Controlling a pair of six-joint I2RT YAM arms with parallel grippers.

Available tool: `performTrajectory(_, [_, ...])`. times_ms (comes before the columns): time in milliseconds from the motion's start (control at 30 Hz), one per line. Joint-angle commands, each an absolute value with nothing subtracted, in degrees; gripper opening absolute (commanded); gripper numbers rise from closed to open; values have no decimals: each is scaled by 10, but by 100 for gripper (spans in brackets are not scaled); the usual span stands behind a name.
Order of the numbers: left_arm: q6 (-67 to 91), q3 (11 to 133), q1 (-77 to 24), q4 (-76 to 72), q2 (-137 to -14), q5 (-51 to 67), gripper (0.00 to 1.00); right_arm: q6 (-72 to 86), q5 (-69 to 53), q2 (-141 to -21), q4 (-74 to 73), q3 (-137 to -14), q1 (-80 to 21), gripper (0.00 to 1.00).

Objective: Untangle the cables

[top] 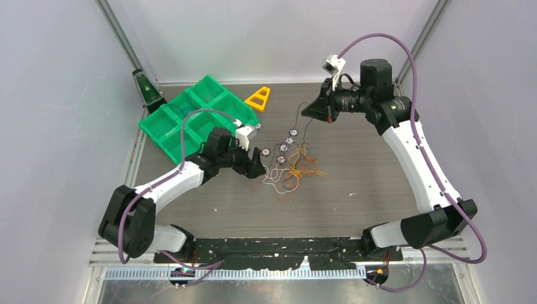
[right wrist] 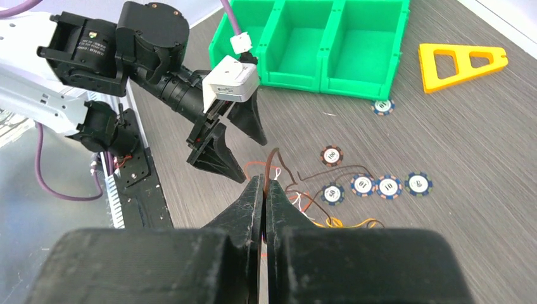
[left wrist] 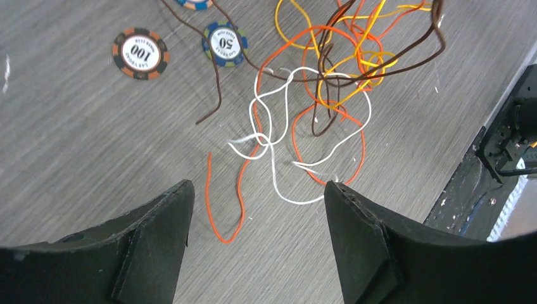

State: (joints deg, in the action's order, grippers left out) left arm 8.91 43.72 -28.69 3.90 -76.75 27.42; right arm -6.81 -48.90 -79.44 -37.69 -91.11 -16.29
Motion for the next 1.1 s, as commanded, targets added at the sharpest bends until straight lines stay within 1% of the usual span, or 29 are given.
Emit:
performTrajectory(0, [144,434,-292,15,-780,267,75,-49,-468,-791,-375,-918,-140,6])
performTrajectory(100, [121,429,-309,-43,-790,290,68,-45,-469,-791,-376,-915,-132,5])
performTrajectory(200, [160,447,-310,-89,-831,281,58,-43,-475,-790,-379,-900,-131,5])
performTrajectory(267, [200,473,-305,-90,-865,273,56,-43,-478,-786,-382,-888,-131,5])
performTrajectory(367, [254,484,-297,-125,-898,259,57,-47,-479,-773,-386,-873,-131,5])
performTrajectory(500, [266,502,-301,-144,-928,270,56,-53,-475,-759,-392,-865,-131,5])
performTrajectory(633, [268,516,-303,-159,-954,293,44,-58,-469,-752,-405,-866,-128,5])
performTrajectory(667, [270,518,-304,-160,-960,297,43,-57,-469,-751,-406,-867,-127,5])
performTrajectory(767, [284,521,-306,-186,-975,308,42,-54,-469,-745,-407,-871,-123,5])
performTrajectory(900, [283,540,-314,-205,-992,325,46,-53,-475,-740,-412,-873,-121,5])
performTrajectory(1067, [275,568,-331,-204,-1019,324,45,-59,-476,-736,-425,-866,-121,6])
